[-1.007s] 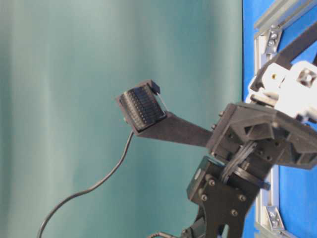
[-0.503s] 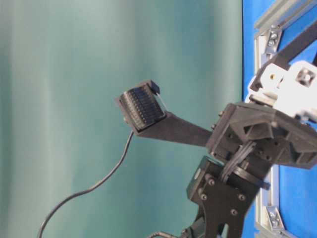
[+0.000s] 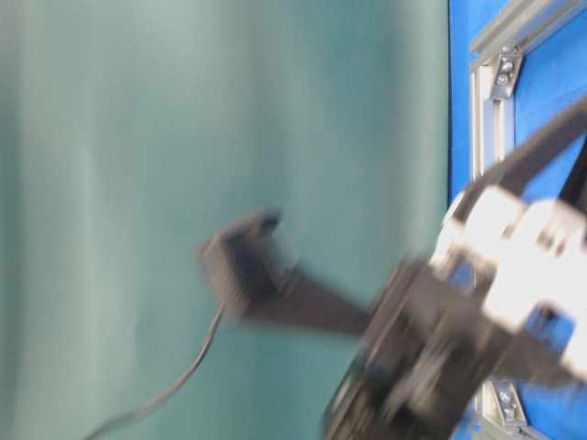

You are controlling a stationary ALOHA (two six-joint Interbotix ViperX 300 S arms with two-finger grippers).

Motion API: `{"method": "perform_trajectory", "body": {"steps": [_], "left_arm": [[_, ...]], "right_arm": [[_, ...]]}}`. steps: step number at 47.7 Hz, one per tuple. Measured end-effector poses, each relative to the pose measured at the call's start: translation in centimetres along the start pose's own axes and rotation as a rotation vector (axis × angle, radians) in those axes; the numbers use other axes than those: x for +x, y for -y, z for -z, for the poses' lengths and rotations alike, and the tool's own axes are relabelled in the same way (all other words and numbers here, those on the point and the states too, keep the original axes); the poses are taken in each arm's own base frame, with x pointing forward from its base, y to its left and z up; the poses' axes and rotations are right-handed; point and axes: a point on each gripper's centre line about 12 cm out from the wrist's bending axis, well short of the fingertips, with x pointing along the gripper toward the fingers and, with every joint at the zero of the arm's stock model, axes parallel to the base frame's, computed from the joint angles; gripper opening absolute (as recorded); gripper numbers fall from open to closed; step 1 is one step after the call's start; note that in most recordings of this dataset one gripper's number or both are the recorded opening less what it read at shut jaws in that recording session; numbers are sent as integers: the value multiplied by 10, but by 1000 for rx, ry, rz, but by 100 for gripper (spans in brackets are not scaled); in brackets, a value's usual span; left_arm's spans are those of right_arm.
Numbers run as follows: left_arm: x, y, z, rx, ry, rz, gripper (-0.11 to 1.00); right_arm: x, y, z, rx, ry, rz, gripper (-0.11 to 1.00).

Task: Insert the wire through the string loop located on the right side.
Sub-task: 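Open the right gripper and pull the cable leftward through the loop with the left gripper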

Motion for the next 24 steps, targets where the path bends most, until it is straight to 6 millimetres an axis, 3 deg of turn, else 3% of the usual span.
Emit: {"method": "perform_trajectory", "body": {"steps": [8, 24], "left_arm": [[-46, 6, 4, 6, 11, 20, 8], [-124, 1, 39, 8, -24, 25, 8]], "right_arm": [[0, 0, 2, -5, -12, -2, 84], [0, 0, 2, -6, -14, -2, 84]]}}
